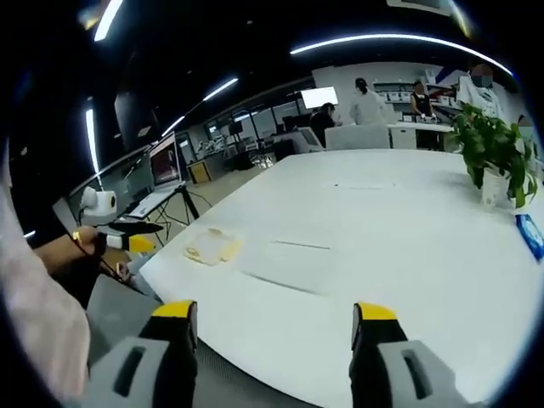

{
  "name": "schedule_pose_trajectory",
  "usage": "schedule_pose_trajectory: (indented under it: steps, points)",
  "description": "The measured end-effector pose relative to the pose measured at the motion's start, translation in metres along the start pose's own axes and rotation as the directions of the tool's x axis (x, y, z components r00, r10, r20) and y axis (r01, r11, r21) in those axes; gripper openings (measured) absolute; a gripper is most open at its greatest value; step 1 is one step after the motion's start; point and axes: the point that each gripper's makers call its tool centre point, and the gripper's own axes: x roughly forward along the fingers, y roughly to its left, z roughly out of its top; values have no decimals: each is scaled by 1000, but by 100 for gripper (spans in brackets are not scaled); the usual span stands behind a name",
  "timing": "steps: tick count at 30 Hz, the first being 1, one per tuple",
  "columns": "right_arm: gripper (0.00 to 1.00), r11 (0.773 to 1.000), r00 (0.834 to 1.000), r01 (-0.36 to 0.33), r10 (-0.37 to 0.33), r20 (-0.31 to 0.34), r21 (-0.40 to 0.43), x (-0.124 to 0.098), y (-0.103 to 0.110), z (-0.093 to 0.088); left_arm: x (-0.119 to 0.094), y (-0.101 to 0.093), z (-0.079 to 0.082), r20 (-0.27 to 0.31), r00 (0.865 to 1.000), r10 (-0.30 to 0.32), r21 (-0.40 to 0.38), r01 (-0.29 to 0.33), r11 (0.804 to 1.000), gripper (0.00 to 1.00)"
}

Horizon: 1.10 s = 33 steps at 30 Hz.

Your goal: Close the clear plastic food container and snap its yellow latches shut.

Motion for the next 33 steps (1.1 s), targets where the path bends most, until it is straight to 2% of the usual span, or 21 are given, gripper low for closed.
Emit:
schedule_pose_trajectory:
  steps: [21,33]
  points:
    - [74,999,1000,-11,10,-29,-32,5,-2,3,3,11,-7,-37,999,-2,25,3,1000,87]
    - [74,997,998,-37,32,-61,-66,27,7,6,15,14,-11,-72,997,-22,54,26,998,86]
